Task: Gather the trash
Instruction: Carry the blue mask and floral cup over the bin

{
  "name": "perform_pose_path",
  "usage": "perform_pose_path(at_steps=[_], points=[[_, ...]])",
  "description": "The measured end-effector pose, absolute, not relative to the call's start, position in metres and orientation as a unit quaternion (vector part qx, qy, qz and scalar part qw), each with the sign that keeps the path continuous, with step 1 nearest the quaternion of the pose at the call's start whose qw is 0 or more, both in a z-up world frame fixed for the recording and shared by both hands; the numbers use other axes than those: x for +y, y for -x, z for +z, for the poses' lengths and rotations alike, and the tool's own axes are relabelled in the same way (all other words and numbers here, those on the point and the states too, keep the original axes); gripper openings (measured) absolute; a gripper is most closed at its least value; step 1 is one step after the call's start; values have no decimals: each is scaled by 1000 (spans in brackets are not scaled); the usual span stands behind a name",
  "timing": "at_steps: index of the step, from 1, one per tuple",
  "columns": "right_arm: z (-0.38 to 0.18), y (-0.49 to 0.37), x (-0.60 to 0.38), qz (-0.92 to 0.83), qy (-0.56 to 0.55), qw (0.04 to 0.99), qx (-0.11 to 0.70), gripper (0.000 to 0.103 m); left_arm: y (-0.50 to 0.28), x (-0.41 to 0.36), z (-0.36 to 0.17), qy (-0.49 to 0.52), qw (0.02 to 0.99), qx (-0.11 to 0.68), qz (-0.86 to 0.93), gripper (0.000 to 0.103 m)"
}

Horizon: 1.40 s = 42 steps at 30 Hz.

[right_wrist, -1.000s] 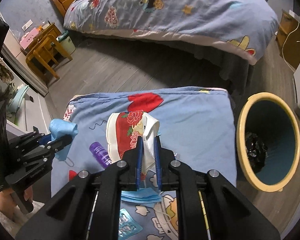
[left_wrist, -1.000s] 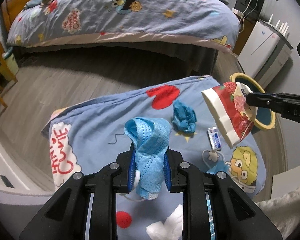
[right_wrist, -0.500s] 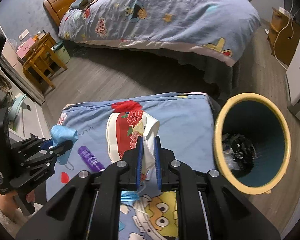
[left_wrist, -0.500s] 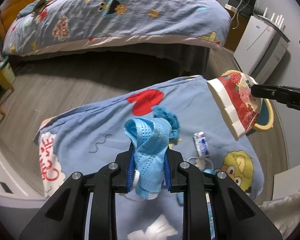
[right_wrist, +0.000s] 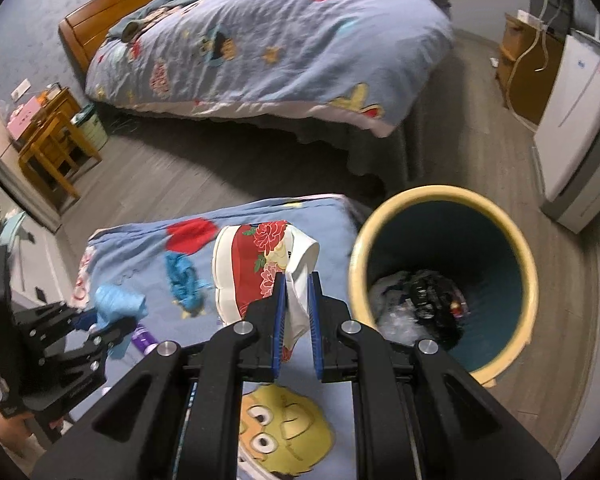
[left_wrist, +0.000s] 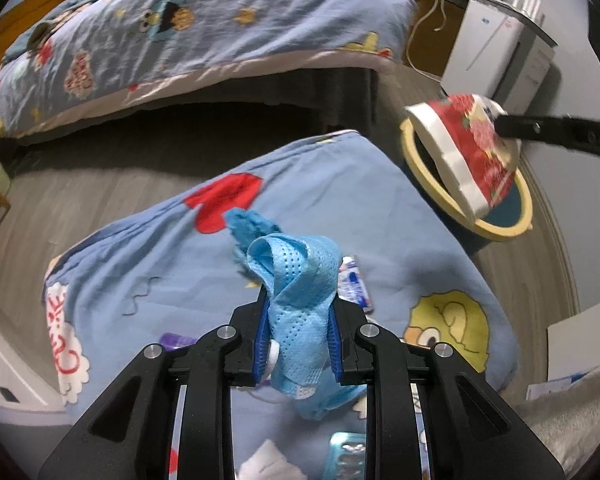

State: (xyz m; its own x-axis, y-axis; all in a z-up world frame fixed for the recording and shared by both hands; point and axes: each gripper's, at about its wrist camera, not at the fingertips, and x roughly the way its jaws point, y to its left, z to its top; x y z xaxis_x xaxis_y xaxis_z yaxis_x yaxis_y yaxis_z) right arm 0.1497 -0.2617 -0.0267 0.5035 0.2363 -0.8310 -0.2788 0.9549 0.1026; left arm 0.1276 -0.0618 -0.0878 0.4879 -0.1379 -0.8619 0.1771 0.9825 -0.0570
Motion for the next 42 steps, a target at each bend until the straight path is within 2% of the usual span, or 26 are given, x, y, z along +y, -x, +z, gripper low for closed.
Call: perform_pose_path(at_steps=[10,21,30,37,42], points=[[-29,-169,-338,88,-53,876,470,11,-135,-97,-77,-36,866,487,-107,24],[-42,-176,-417,28,-159,870,466,11,-168,-181,-65,-36,871,462,-166,25],[-71,-175,-480,-51,-248,848,465,11,-191,-227,-67,-38,870,450,-198,25],[-104,-176,-492,-66,-292,812,500,11,-210,-251,-79,-29,863,461,-206,25],[-104,-179,-484,-59,-273,817,505,11,-223,-264,-93,-31,856,474,-202,26]])
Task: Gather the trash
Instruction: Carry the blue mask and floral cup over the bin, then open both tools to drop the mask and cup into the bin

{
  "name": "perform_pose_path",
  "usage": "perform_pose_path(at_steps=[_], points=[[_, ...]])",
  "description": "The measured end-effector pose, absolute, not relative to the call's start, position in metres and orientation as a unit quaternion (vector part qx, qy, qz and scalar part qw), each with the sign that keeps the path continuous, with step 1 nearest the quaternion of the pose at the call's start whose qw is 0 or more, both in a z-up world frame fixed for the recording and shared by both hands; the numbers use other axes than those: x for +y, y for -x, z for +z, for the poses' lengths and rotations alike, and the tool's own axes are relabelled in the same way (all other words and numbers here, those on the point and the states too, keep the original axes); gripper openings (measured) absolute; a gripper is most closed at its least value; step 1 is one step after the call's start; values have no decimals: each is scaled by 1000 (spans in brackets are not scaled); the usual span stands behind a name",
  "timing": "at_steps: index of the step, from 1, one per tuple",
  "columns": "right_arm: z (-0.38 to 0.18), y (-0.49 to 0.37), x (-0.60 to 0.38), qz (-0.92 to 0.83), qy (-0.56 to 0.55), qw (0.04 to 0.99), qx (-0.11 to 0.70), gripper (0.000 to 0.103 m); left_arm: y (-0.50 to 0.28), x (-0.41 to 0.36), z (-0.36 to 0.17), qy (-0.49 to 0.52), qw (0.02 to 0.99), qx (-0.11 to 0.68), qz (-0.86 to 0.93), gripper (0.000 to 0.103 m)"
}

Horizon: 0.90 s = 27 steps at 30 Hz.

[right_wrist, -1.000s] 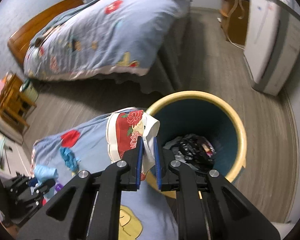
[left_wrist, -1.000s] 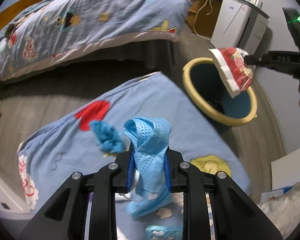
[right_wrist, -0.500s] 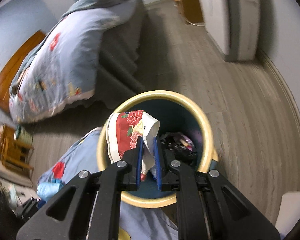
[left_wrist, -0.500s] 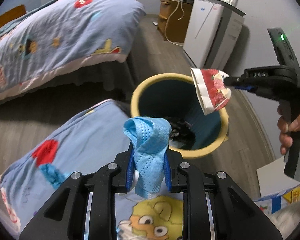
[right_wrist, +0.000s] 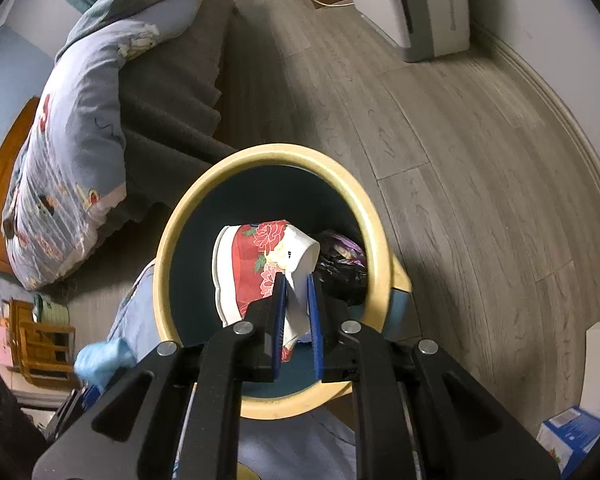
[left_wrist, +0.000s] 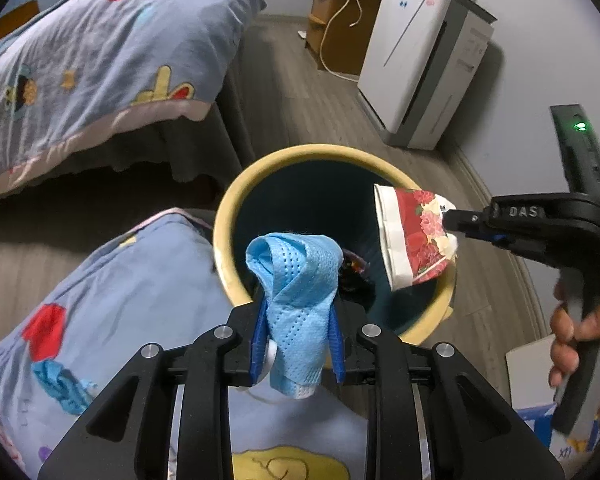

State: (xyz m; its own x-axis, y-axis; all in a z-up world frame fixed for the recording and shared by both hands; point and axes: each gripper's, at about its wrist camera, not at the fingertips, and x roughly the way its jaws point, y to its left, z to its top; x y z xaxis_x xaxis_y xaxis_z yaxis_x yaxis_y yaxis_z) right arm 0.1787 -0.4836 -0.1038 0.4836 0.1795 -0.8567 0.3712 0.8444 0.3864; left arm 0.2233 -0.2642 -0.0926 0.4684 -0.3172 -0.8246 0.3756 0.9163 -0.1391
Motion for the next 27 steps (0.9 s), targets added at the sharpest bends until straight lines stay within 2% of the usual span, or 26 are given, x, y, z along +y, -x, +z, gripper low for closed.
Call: perform_pose_path(at_steps=[11,14,15,16,17,18,19,20,22,23,25,27], points=[[-102,-183,-479,-56,-259,822,504,11,-247,-280,-83,-58,870,449,-195,33],[-98,-184,-478,-62,-250,828,497,12,-247,-278,-77,-48,880,431,-195,50],[-96,-183,-479,-66,-247,831,494,14,-245,-278,-76,-47,884,424,-193,62],[-95,-184,-479,-68,-246,832,492,22,-243,-278,-75,-48,887,419,-190,71],[-93,-184,-479,-69,-246,833,490,29,-241,-277,-74,-51,891,412,-185,74],[-91,-183,-478,-72,-243,836,486,44,-241,-276,-74,-51,892,411,-184,77],[-90,-183,-478,-74,-240,838,484,54,-240,-275,-74,-50,891,412,-183,80],[-89,-183,-478,-76,-237,839,483,57,-239,-272,-75,-48,891,414,-181,81],[-86,-183,-475,-78,-229,842,482,65,-237,-267,-76,-46,892,415,-172,90],[-84,-184,-474,-78,-227,843,482,70,-235,-264,-75,-47,895,412,-167,91],[-81,-183,-471,-77,-227,845,479,86,-231,-257,-76,-48,896,410,-161,94],[-77,-182,-467,-80,-220,847,477,94,-226,-250,-75,-51,896,414,-154,95]])
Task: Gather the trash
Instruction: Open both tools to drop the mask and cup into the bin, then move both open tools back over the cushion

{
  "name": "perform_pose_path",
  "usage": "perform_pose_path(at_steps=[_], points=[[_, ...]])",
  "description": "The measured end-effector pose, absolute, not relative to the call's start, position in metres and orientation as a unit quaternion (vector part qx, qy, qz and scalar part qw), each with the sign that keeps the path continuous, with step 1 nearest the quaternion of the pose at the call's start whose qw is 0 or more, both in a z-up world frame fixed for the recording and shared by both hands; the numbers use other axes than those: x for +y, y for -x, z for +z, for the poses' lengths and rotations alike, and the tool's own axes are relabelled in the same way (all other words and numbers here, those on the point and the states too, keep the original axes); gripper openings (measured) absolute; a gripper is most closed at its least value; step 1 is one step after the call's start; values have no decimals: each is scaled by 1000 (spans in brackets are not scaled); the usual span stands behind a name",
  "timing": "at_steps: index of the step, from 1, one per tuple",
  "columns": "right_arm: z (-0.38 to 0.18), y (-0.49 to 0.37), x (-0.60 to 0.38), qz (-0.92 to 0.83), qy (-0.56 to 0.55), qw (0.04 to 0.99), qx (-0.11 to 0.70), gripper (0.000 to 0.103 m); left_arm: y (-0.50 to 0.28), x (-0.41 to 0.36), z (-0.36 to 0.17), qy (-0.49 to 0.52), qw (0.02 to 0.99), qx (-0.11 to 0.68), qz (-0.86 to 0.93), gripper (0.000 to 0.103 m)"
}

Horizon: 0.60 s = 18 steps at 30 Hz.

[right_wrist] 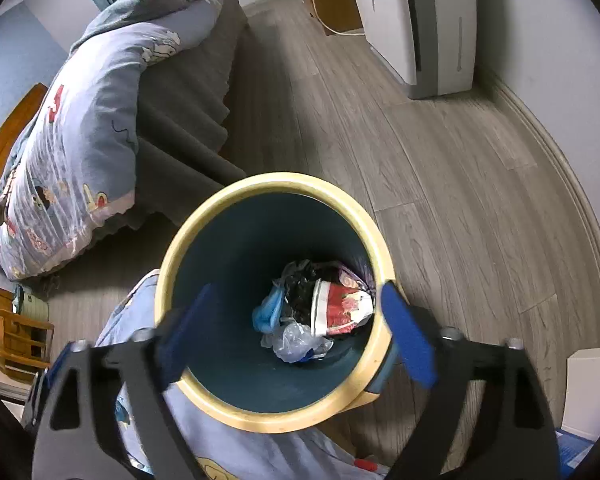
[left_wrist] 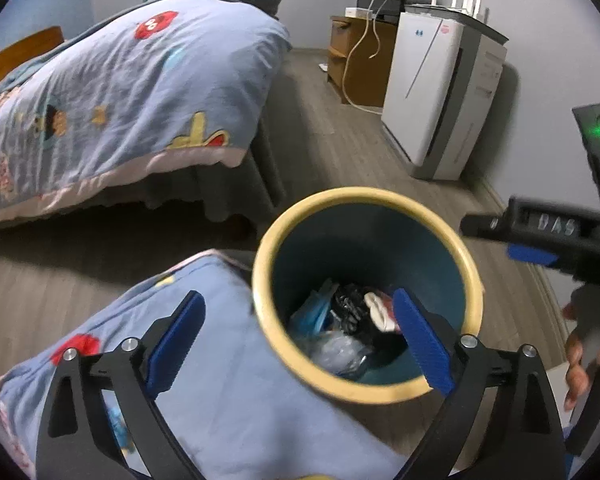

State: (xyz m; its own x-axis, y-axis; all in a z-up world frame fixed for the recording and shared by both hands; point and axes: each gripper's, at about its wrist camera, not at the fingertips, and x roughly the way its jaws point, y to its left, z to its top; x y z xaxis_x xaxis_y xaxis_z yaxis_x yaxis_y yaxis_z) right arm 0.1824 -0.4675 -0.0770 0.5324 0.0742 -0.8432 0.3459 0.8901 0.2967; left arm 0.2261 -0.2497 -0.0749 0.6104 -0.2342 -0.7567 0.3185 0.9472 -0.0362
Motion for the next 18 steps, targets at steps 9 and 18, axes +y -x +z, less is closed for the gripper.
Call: perform_pose_path(at_steps=[9,18], points=[[-52,-178,-430,-71,-184,857,476,97,-191,-195,-55,-56,897,416,-139,96],[-19,-175,-357,-27,-132,876,464,97,-144,-95,-22,-48,907,408,-92,96]])
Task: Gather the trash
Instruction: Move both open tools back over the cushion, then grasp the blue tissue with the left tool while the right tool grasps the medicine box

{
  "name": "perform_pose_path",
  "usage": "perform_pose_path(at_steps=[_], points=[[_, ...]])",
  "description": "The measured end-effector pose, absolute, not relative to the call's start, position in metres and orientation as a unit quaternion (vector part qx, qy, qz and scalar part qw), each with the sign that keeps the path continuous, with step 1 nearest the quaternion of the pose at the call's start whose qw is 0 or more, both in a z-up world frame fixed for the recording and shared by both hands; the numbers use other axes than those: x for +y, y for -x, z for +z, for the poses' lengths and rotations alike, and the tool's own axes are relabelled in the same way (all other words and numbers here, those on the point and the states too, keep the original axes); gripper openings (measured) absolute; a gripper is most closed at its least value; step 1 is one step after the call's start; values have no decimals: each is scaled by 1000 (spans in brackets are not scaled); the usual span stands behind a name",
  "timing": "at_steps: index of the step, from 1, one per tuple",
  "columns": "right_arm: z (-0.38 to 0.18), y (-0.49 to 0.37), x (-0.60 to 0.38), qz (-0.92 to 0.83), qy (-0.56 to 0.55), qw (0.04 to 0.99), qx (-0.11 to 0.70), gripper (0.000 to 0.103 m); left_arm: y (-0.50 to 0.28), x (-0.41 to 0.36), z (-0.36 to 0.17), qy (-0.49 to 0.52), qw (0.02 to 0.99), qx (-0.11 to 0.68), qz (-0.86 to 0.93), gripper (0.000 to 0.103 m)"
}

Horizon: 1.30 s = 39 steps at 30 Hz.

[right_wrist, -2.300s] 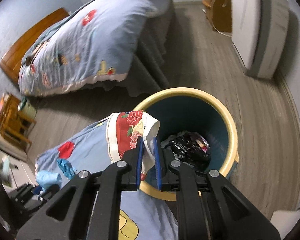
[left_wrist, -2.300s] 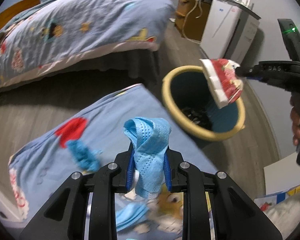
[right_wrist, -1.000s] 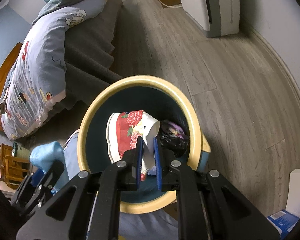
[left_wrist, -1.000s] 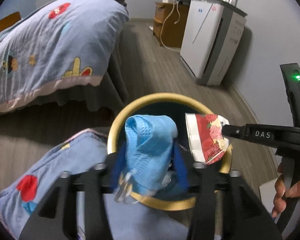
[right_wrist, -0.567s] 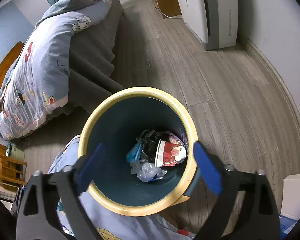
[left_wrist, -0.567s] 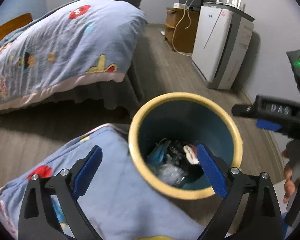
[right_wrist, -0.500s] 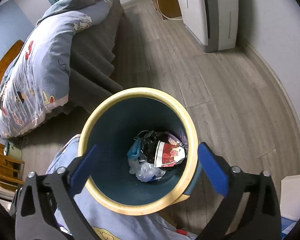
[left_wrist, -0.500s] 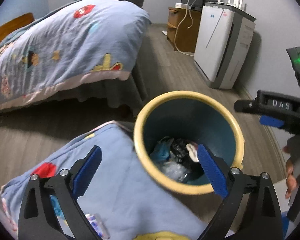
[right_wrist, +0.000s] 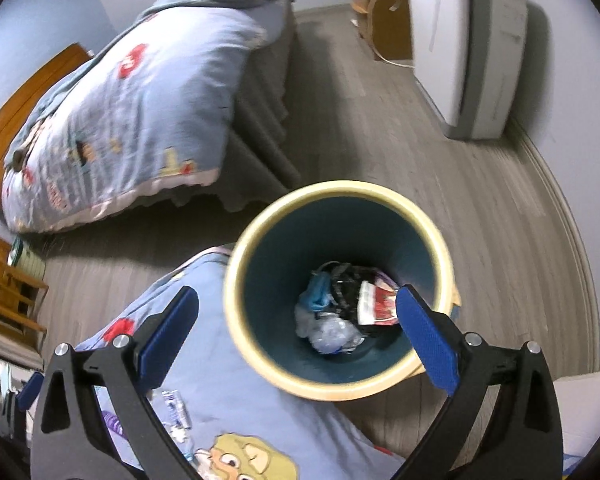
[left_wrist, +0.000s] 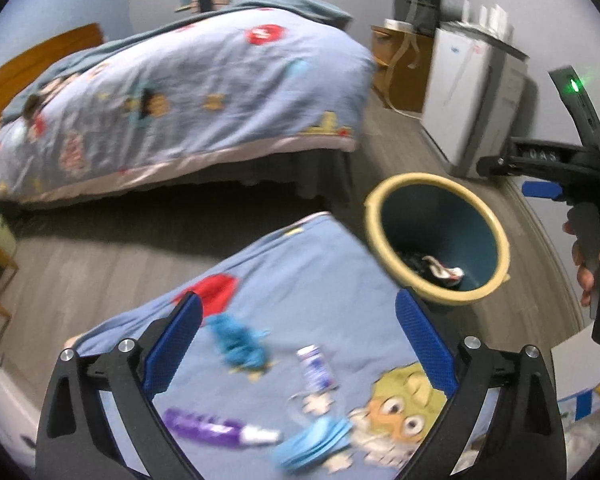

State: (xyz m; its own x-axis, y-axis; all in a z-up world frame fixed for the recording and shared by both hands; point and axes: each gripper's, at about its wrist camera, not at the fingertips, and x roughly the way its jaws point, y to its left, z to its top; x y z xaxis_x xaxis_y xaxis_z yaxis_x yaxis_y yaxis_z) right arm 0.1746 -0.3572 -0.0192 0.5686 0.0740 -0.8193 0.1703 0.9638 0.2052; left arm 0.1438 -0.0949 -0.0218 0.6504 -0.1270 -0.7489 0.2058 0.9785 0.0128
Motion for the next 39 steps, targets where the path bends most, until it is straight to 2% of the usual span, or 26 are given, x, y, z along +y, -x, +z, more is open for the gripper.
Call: perform_pose_path(at_steps=[8,17,26,39], points=[[-6,-164,-286,19,-65,886,459,97,-98,0,-28,32,911,410,-41,96],[-19,-147,-207,82,0,877,474,97,-88,46,-36,54,910,412,-16,96],[-59,-138,-162,126,35,845,518,97,-96,65,-53,46,896,442,4,96],[-131,-153,-174,104,-20,794,599,97,-111,57,-92,26,870,492,18,96]])
